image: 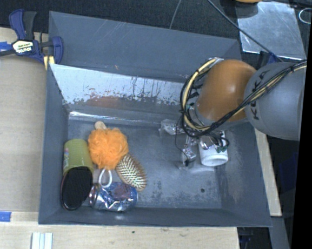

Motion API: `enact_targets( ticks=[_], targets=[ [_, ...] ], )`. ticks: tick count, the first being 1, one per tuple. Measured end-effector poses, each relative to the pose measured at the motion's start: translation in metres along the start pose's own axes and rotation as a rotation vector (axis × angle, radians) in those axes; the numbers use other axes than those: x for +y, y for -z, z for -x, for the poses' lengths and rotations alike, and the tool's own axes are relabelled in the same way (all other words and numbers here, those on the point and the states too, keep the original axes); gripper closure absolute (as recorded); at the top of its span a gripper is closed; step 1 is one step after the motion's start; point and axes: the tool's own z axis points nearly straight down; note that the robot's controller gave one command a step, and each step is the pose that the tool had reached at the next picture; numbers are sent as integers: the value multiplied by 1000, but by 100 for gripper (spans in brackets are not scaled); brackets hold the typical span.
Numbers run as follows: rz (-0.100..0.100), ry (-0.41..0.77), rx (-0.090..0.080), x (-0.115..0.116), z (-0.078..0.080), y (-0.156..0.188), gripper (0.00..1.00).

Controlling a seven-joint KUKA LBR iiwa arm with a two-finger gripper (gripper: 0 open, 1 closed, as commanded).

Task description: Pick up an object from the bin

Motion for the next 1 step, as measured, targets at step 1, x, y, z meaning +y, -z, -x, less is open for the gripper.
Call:
enact_targets(
  ticks=[1],
  targets=[
    [4, 168, -1, 78, -13, 7, 0]
  ],
)
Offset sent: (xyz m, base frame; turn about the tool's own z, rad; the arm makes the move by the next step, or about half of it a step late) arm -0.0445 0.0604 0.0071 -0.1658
